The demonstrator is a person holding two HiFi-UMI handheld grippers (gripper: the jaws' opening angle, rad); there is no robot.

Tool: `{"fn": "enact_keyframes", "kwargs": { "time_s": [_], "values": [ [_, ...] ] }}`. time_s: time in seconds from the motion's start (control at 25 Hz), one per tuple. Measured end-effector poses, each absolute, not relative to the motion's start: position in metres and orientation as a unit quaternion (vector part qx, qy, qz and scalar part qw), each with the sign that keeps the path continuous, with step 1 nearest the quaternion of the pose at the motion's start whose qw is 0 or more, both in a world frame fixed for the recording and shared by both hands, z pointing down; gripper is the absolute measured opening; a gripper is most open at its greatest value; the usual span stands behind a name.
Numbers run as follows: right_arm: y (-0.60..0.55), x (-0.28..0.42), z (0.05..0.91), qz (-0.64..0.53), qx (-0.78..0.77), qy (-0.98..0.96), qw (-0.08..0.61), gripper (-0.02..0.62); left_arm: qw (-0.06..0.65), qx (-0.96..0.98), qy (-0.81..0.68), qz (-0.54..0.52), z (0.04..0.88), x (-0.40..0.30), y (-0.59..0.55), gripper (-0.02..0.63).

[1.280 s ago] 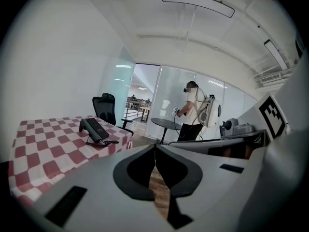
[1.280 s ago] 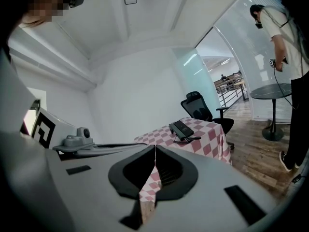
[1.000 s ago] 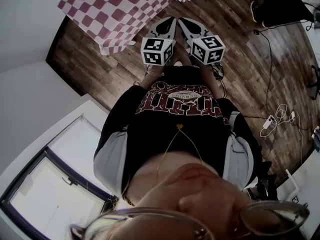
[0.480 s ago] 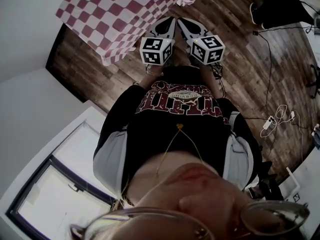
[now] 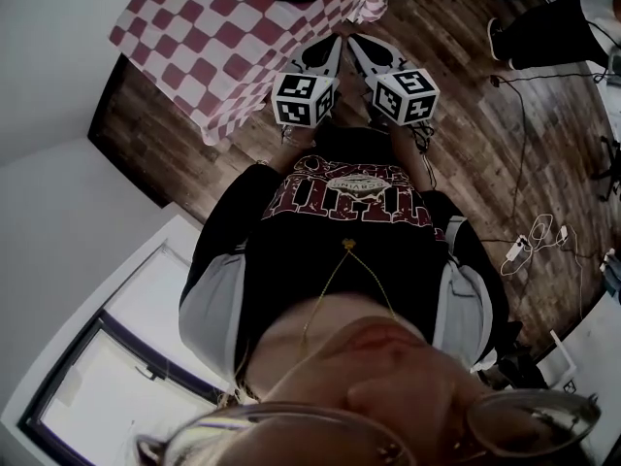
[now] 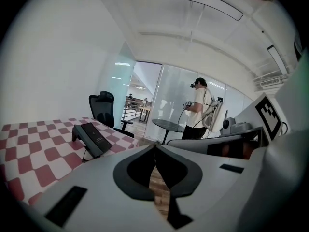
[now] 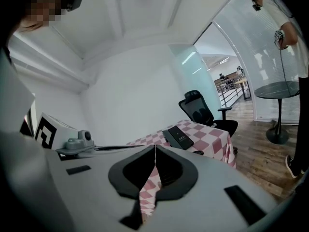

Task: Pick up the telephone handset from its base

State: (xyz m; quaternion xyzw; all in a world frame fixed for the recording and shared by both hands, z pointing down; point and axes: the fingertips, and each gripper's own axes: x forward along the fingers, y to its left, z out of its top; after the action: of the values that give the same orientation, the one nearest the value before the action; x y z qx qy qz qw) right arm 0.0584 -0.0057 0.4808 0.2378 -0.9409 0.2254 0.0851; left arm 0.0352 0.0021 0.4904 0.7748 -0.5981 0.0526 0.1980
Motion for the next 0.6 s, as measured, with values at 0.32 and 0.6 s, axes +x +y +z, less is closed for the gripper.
{"fn": "enact_keyframes", "kwargs": {
  "time_s": [0.32,0.6],
  "values": [
    [-0.03,0.041,0.485,0.225,0.242,-0.94,0.087,0.018,0.196,0.781,-0.591,0.054,0.494,0.02,-0.025,0.011],
    [-0.045,0.026,0.485,0.217,0.245,-0.941,0.086,0.019,0.186,0.787,-0.587,0.041,0.489,0.004,-0.035,0.011]
  ]
}}
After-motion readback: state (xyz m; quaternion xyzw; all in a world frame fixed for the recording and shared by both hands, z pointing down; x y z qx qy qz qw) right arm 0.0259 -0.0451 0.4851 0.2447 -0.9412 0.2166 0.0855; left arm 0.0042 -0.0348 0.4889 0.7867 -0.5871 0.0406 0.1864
